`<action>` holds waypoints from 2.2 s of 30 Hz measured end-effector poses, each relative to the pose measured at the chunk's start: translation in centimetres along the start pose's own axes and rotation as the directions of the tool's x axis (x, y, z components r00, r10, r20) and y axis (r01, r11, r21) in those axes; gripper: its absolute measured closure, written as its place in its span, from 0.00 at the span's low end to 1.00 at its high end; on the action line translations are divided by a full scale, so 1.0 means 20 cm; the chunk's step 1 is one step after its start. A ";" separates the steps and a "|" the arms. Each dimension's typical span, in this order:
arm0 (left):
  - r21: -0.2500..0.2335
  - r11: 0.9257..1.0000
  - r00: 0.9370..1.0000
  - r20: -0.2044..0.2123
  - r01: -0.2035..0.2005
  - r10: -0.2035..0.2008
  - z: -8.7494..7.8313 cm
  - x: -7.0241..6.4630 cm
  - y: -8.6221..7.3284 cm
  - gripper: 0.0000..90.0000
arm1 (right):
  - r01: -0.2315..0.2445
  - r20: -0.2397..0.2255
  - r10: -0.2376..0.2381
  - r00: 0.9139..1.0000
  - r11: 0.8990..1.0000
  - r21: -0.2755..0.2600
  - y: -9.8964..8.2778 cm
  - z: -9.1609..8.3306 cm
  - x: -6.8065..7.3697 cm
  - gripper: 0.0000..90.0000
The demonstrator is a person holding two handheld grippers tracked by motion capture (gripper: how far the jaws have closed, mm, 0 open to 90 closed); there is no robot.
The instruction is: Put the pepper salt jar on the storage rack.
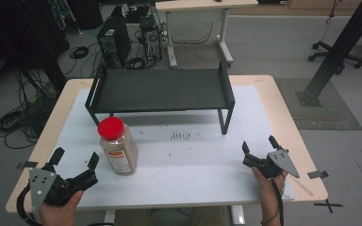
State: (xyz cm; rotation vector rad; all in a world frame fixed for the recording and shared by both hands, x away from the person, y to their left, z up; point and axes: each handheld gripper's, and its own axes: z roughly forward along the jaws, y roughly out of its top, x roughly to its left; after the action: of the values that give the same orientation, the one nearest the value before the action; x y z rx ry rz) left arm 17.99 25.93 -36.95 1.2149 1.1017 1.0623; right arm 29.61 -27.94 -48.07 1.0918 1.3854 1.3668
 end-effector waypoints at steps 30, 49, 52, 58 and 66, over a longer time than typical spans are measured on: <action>0.136 0.990 0.999 -0.020 -0.032 0.035 0.11 -0.23 -0.15 0.00 | 0.003 -0.002 -0.003 1.000 1.000 -0.001 0.00 0.00 0.00 0.01; 0.162 0.984 0.996 -0.036 -0.071 0.078 0.15 -0.31 -0.23 0.00 | 0.001 0.000 -0.001 1.000 1.000 0.000 0.00 0.00 0.00 0.01; 0.171 0.983 0.996 -0.040 -0.069 0.077 0.16 -0.32 -0.24 0.00 | 0.002 0.000 -0.002 1.000 1.000 0.000 0.00 0.00 0.00 0.01; 0.183 0.981 0.996 -0.054 -0.059 0.070 0.18 -0.32 -0.28 0.00 | 0.000 0.000 0.000 1.000 1.000 -0.001 0.00 0.00 0.00 0.01; 0.198 0.978 0.995 -0.070 -0.060 0.076 0.19 -0.34 -0.33 0.00 | 0.001 -0.001 -0.001 1.000 1.000 -0.003 0.00 0.00 0.00 0.01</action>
State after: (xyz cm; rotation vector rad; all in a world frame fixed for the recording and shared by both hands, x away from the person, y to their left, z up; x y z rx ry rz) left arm 20.88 18.28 -42.96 1.3848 1.2548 1.0797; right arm 29.59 -27.95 -48.07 1.0889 1.3837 1.3682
